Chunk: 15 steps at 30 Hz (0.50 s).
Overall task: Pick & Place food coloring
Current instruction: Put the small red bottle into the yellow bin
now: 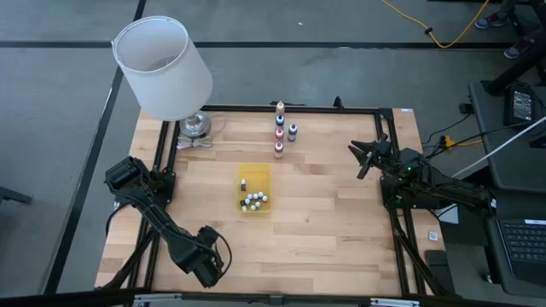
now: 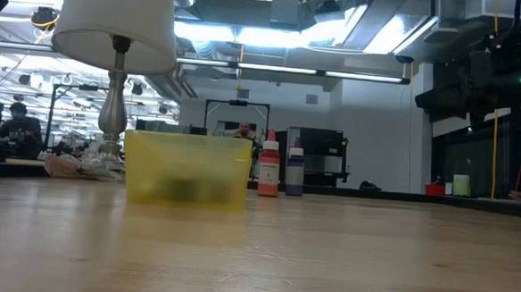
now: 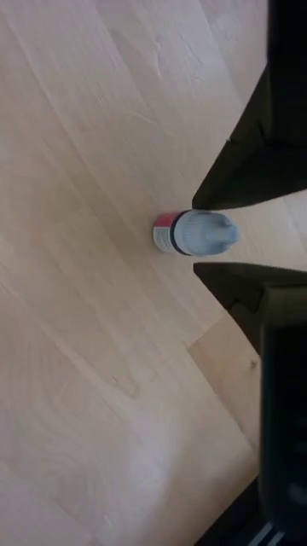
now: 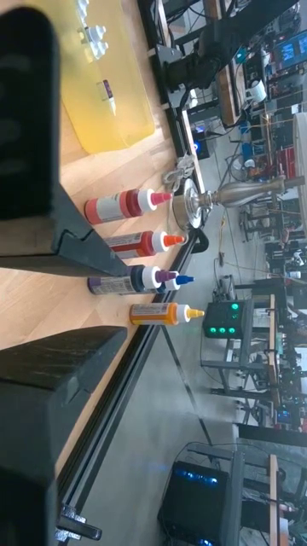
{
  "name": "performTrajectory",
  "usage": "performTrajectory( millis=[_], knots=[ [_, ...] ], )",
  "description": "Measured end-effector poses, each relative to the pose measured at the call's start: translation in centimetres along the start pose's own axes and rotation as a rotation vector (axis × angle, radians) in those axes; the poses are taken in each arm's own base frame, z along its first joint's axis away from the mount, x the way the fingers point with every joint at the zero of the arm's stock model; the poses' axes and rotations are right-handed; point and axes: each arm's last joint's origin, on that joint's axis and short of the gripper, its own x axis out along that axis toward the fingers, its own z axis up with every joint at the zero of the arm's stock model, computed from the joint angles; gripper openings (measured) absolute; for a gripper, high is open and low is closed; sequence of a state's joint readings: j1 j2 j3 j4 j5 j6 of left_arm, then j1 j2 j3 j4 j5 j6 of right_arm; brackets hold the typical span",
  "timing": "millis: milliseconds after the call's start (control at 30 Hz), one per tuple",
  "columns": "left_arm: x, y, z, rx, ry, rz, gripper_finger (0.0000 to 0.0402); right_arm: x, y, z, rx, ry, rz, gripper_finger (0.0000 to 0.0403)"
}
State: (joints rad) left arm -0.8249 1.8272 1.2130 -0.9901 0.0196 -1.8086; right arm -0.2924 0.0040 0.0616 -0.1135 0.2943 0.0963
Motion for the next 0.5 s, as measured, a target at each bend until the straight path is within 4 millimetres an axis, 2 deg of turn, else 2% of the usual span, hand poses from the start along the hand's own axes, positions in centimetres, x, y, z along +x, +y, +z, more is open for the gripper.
performTrajectory(
  millis=[233,400,500],
  knots=[
    [0.0,0.0,0.0,0.037,-0.001,-0.001,0.0065,0.0,0.0,0.0,0.0,0.0,0.0,0.0106],
    [-0.3,0.0,0.4,0.071,0.005,-0.002,0.0063,0.0,0.0,0.0,0.0,0.0,0.0,0.0106],
    [-1.5,-0.1,1.1,0.102,-0.001,-0.024,0.0063,0.0,0.0,0.0,0.0,0.0,0.0,0.0106]
  ],
)
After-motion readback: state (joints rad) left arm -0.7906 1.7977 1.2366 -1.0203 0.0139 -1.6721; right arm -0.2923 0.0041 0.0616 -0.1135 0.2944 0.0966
